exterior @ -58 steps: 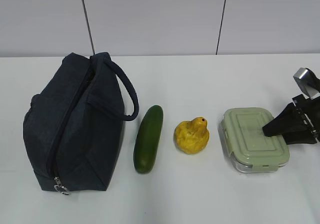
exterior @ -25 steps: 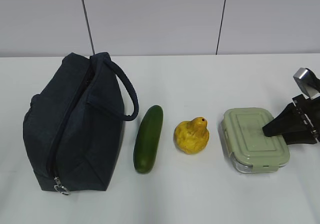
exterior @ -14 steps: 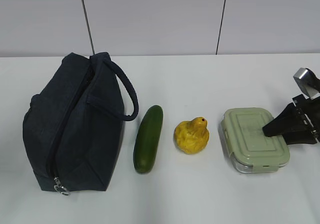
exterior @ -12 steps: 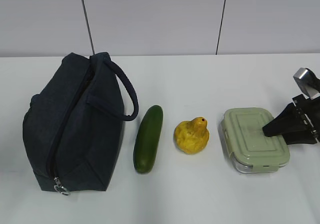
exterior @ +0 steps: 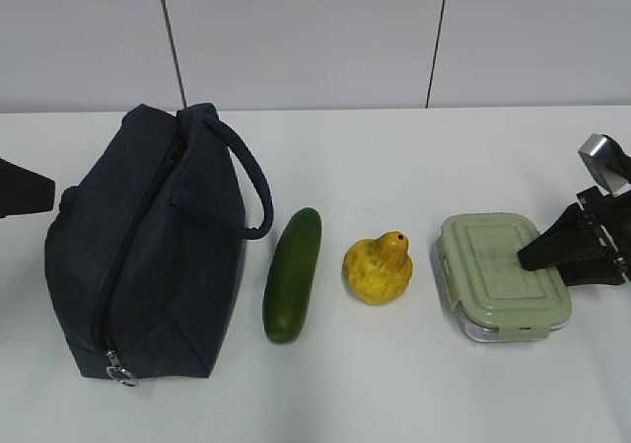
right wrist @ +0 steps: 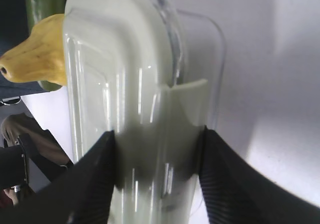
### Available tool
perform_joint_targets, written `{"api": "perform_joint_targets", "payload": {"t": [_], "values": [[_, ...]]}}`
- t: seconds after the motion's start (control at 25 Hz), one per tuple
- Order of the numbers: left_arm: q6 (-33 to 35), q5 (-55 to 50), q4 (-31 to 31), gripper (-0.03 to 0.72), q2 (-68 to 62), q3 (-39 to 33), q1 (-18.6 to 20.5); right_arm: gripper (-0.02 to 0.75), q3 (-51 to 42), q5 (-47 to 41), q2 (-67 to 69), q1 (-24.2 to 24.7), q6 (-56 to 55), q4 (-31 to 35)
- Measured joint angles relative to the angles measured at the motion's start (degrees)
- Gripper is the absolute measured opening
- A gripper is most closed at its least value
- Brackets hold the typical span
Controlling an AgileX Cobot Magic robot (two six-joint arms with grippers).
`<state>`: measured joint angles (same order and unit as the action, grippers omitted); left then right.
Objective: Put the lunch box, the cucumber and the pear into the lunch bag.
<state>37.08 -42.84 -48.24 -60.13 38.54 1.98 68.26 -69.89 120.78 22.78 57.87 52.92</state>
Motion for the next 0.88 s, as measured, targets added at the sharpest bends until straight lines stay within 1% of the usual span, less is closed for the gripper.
{"api": "perform_joint_targets", "payload": {"t": [0.08, 0.28, 0.4, 0.52, 0.64, 0.8, 0.88], "values": [[1.7, -0.7, 0.0, 0.388, -3.1, 1.6, 0.0, 0.371, 0.0, 0.0, 0.0, 0.0, 0.0, 0.0], [2.3, -3.9, 0.5, 0.382, -9.3, 4.9, 0.0, 0.371, 0.0, 0.0, 0.0, 0.0, 0.0, 0.0], [2.6, -5.3, 0.8, 0.376, -11.4, 5.3, 0.0, 0.371, 0.0, 0.0, 0.0, 0.0, 0.0, 0.0], [2.8, -5.9, 2.5, 0.346, -12.2, 5.4, -0.1, 0.371, 0.0, 0.0, 0.0, 0.0, 0.0, 0.0], [2.8, -5.7, 3.8, 0.304, -12.2, 5.5, -1.6, 0.371, 0.0, 0.0, 0.0, 0.0, 0.0, 0.0], [2.9, -4.2, 5.0, 0.281, -12.2, 5.5, -4.9, 0.371, 0.0, 0.0, 0.0, 0.0, 0.0, 0.0], [2.9, -3.5, 5.3, 0.253, -12.2, 5.5, -5.8, 0.371, 0.0, 0.0, 0.0, 0.0, -0.1, 0.0]]}}
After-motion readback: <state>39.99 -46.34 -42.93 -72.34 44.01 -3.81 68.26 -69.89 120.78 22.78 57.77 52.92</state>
